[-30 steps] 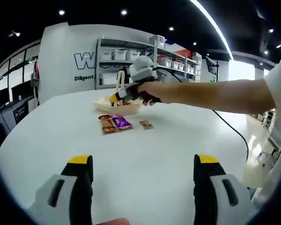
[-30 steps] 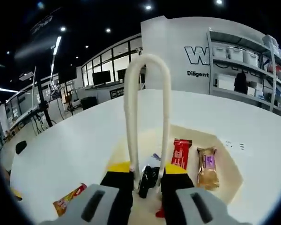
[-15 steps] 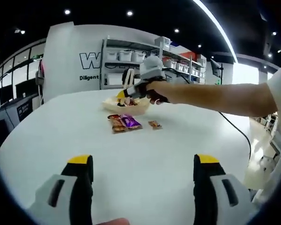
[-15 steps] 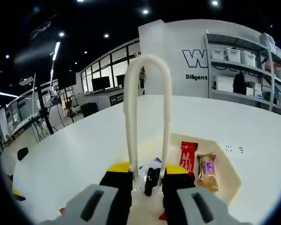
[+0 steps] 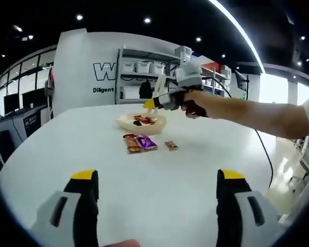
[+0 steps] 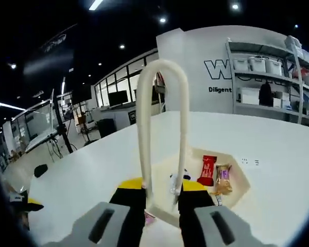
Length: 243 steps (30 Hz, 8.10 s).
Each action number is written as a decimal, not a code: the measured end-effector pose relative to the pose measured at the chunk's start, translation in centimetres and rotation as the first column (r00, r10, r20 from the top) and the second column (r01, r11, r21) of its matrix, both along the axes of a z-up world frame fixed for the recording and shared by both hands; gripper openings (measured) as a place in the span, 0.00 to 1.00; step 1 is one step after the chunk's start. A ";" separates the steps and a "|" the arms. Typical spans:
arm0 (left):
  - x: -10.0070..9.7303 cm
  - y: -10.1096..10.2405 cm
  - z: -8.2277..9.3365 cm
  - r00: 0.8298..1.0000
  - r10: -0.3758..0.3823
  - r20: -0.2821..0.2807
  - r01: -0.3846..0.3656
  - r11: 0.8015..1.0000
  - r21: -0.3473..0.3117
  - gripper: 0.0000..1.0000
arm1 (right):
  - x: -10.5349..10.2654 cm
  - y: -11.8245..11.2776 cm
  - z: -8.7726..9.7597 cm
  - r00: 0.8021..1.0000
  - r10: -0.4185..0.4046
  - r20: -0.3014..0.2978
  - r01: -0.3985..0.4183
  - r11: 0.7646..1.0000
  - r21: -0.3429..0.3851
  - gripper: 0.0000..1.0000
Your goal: Place the target food into the container with the food tongs after gripping and lifting it, then release it inside without dropping or visibly crushing the food.
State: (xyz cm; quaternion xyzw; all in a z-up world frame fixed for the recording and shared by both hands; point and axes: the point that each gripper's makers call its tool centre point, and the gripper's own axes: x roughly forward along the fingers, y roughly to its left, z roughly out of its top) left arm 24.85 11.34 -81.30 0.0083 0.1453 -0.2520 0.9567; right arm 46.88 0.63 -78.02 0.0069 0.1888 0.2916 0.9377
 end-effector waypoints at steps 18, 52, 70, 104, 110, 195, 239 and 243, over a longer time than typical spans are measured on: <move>-3.4 -0.7 2.4 0.999 0.006 0.054 -0.009 0.999 0.040 0.93 | -5.5 -1.5 -2.8 0.998 -0.037 -0.051 0.037 0.999 0.010 0.18; -5.5 -0.3 2.4 0.999 0.001 0.052 -0.003 0.999 0.036 0.89 | -7.4 -6.2 -4.8 0.987 -0.161 0.021 0.162 0.977 -0.141 0.19; -5.4 1.3 2.7 0.998 0.036 0.055 -0.036 0.999 0.014 0.88 | -7.8 -4.6 -5.8 0.992 -0.105 0.076 0.122 0.955 -0.270 0.19; -6.0 0.1 3.2 0.998 0.005 0.067 -0.006 1.000 0.008 0.87 | -9.4 -8.7 -6.0 0.983 -0.180 0.048 0.186 0.959 -0.216 0.19; -5.9 0.1 3.1 0.998 0.006 0.064 -0.007 1.000 0.013 0.87 | -9.6 -7.2 -5.3 0.991 -0.133 0.022 0.135 0.978 -0.161 0.20; -3.8 -3.1 3.7 0.997 0.033 0.063 -0.037 0.997 0.063 0.85 | -7.4 -6.2 -0.8 0.987 0.152 0.059 -0.151 0.988 -0.016 0.13; -0.3 -0.3 1.0 1.000 0.026 0.014 -0.026 1.000 0.001 0.91 | 0.8 -3.3 -1.9 0.998 0.025 -0.066 -0.020 0.997 0.077 0.14; -0.6 -0.5 1.4 0.999 0.025 0.022 -0.025 1.000 -0.005 0.91 | -0.2 -3.0 -1.8 0.997 0.061 -0.055 -0.059 0.998 0.032 0.15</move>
